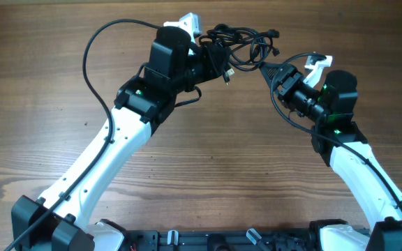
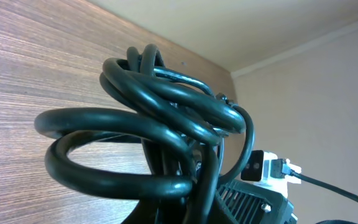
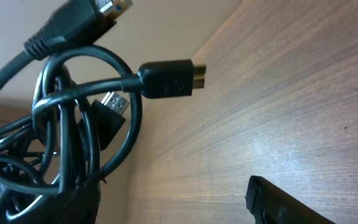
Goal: Untangle cables
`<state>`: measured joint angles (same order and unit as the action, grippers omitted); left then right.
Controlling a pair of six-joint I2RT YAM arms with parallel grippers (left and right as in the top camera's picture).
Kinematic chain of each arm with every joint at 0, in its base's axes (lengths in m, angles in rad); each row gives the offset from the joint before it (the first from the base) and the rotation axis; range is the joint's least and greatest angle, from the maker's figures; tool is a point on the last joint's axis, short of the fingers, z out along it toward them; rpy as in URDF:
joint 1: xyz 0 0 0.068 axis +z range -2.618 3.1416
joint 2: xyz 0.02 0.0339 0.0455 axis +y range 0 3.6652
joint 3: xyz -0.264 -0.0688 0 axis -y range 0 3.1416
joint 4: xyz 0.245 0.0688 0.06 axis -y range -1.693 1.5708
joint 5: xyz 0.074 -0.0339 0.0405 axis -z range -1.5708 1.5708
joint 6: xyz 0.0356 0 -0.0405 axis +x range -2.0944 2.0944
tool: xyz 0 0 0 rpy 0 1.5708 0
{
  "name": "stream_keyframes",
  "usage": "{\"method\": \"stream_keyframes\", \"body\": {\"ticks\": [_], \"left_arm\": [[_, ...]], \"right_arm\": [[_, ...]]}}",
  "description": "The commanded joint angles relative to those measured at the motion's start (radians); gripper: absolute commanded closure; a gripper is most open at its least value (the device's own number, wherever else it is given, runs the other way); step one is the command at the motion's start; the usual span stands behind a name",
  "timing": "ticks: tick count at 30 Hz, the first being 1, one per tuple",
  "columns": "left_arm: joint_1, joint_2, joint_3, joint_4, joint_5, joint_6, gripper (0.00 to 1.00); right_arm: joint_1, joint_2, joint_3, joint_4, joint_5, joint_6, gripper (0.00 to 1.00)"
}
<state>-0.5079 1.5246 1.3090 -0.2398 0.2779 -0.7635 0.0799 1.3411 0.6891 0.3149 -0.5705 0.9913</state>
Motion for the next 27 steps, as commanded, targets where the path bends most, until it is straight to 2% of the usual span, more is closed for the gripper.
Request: {"method": "stream_keyframes", "body": {"ticks": [1,12,18,27], "left_arm": [[0.003,-0.029,0.015,0.005,0.04,-0.007,0.96],[0.002,-0.029,0.015,0.008,0.105,-0.008,0.96],[0.002,-0.029,0.015,0.069,0.174,-0.008,0.96],[0.002,-0.029,0.015,0.118,0.175,-0.038,0.96]], "right_arm": [[0.004,-0.002,0.011,0.014,0.037,0.01,0.23],[0.003,-0.002,0.011,0.01,0.109,0.031,0.23],[0.003,-0.002,0.011,-0.013,0.126,0.029,0.23],[0.003,-0.002,0.011,-0.047,0.126,0.005,0.24]]}}
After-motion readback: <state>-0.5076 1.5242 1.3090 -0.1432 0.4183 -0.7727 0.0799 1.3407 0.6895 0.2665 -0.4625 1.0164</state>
